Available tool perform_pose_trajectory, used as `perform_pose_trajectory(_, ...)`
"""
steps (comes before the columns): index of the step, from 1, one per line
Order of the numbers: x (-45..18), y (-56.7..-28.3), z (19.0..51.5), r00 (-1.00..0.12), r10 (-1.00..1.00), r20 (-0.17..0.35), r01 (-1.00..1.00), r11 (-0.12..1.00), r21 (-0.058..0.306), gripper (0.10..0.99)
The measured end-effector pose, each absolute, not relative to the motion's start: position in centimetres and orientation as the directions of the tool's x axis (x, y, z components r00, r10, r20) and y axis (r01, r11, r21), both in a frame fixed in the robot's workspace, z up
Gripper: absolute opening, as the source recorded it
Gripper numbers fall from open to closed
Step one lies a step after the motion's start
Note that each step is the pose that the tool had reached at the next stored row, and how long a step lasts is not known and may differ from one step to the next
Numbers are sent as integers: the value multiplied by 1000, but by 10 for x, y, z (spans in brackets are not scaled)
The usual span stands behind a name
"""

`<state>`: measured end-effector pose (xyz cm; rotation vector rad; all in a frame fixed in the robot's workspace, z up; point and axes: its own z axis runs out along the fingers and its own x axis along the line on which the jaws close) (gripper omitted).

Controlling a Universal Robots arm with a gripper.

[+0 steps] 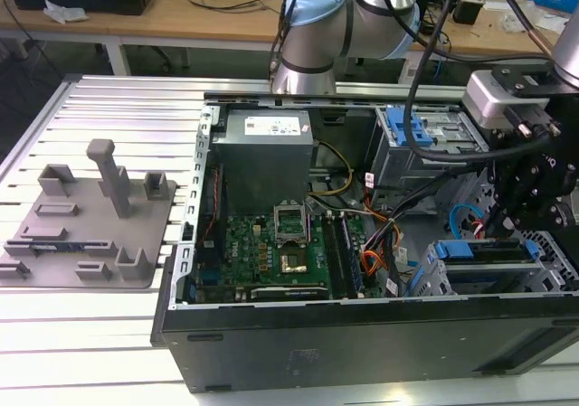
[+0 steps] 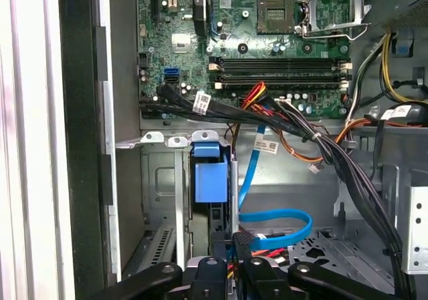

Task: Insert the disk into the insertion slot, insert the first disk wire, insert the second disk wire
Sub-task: 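Insert the second disk wire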

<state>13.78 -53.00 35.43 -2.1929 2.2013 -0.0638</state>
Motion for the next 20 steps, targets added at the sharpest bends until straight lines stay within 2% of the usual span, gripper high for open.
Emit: perform_pose_trajectory(20,141,-531,347,-4,-1000,5,-999,4,-46,161)
